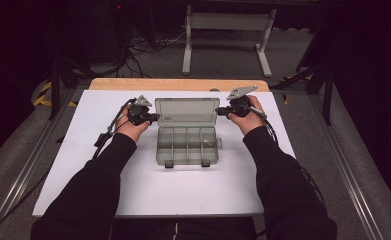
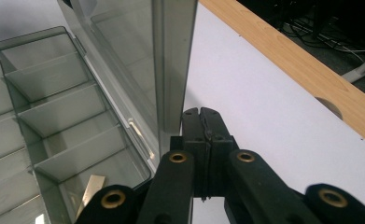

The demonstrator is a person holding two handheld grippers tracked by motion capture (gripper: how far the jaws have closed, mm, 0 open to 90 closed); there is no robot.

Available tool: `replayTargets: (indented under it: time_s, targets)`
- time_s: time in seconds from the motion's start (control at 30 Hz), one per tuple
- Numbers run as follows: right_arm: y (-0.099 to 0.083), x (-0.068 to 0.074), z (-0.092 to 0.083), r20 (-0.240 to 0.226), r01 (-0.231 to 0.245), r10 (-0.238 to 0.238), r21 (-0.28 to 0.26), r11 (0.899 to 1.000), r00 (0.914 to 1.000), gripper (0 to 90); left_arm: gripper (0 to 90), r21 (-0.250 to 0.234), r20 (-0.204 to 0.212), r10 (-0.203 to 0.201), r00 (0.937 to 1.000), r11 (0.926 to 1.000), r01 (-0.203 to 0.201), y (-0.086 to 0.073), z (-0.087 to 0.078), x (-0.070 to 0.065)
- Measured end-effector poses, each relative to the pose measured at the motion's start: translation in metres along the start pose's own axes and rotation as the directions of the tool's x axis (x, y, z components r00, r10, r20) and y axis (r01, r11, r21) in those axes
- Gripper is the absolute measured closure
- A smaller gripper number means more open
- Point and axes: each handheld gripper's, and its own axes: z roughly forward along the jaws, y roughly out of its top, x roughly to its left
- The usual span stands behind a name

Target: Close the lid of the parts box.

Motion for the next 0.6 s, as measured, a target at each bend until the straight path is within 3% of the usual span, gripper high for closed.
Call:
replayTargets:
  time_s: [0.27,0.6]
  targets:
    - [0.000,0.005,-0.004,-0.018,0.010,-0.011,-0.014,1.000,0.9998,90.0,89.9,0.000,-0.002,0.023,0.9997,0.9997,-0.023,0.000,-0.007,-0.002]
    - [-0.002,0.012,-0.014,-0.034,0.026,-0.026,-0.014,1.000,0.9991,90.0,89.9,0.003,0.034,0.027,0.9991,0.9996,-0.027,-0.005,-0.016,-0.006]
